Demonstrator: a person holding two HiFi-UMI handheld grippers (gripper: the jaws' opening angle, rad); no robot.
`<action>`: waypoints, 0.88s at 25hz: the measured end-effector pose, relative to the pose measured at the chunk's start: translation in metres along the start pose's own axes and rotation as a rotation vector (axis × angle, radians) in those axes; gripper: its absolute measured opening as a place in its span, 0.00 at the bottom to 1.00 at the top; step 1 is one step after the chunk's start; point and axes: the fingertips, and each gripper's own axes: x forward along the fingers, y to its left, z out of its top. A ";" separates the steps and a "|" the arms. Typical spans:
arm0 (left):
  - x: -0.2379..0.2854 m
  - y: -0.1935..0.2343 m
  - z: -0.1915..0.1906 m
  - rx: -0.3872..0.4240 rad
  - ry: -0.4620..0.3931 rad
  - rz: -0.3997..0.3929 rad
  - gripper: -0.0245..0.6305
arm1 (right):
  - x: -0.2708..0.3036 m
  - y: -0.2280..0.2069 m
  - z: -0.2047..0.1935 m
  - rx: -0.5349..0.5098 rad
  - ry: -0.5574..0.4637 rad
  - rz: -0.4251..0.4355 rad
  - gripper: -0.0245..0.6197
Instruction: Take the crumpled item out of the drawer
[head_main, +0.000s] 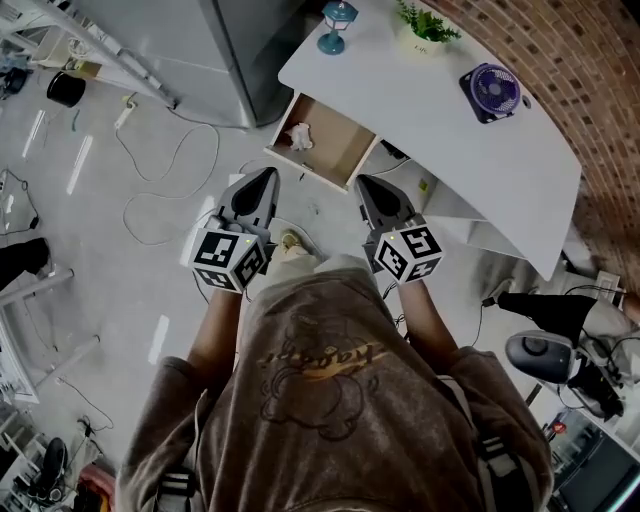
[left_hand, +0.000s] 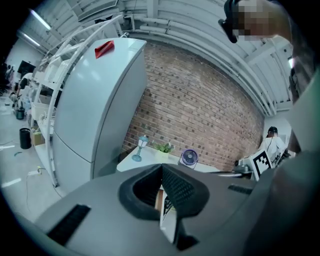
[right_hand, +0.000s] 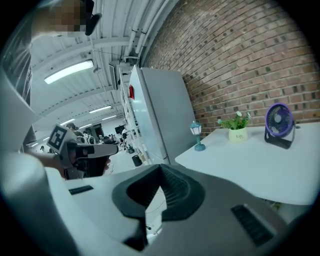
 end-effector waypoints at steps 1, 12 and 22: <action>0.003 0.003 -0.002 -0.004 0.005 -0.004 0.05 | 0.003 -0.002 -0.001 0.003 0.002 -0.006 0.03; 0.045 0.034 -0.020 -0.022 0.061 -0.016 0.05 | 0.054 -0.035 -0.009 0.006 0.045 0.000 0.03; 0.081 0.072 -0.050 -0.034 0.090 0.010 0.05 | 0.114 -0.058 -0.033 -0.006 0.094 0.050 0.03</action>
